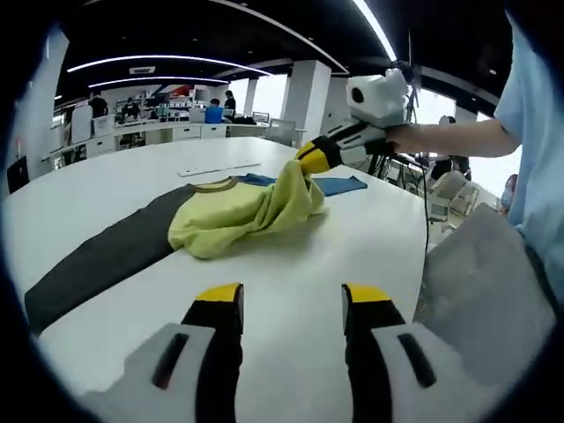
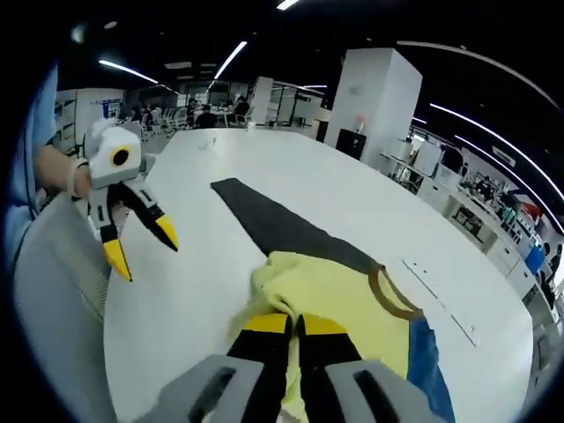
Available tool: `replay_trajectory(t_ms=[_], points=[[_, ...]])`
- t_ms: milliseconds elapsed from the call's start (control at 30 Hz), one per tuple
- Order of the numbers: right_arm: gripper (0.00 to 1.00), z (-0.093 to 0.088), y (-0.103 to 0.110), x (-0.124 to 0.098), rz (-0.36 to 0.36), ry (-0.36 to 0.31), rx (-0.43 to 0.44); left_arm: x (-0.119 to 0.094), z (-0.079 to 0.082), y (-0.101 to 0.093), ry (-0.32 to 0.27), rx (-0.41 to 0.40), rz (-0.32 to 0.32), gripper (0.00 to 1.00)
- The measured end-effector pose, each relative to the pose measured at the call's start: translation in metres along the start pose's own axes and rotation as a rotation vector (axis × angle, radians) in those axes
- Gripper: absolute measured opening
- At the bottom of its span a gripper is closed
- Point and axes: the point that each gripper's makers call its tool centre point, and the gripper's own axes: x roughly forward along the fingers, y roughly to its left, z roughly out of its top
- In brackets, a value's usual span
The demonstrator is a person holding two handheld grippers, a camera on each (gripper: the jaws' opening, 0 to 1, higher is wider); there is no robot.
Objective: Fold the garment on the visible template until the final outline fits inside the template.
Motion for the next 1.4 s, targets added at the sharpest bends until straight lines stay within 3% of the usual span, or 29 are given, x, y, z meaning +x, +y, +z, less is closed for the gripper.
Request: replay_trajectory(t_ms=[200,367,600,733,800,1033,1400], points=[[0.00,0.020,-0.046,0.013,-0.029,-0.003,0.024,0.004,0.001,0.002,-0.005,-0.013,-0.001,0.40],[0.00,0.023,-0.077,0.026,-0.067,0.015,0.034,0.007,-0.001,0.005,0.001,-0.028,-0.002,0.40],[0.00,0.006,-0.112,0.056,-0.098,0.072,0.070,0.010,-0.002,0.011,0.003,-0.045,0.003,0.39],[0.00,-0.013,-0.129,0.073,-0.111,0.124,0.085,0.014,-0.006,0.016,0.012,-0.061,0.008,0.38],[0.00,-0.021,-0.148,0.088,-0.120,0.139,0.105,0.015,-0.007,0.018,0.014,-0.069,0.008,0.37],[0.00,-0.058,-0.149,0.106,-0.114,0.201,0.212,0.020,-0.009,0.020,0.025,-0.076,0.005,0.37],[0.00,-0.069,-0.140,0.123,-0.097,0.217,0.207,0.021,-0.014,0.019,0.028,-0.103,0.002,0.37]])
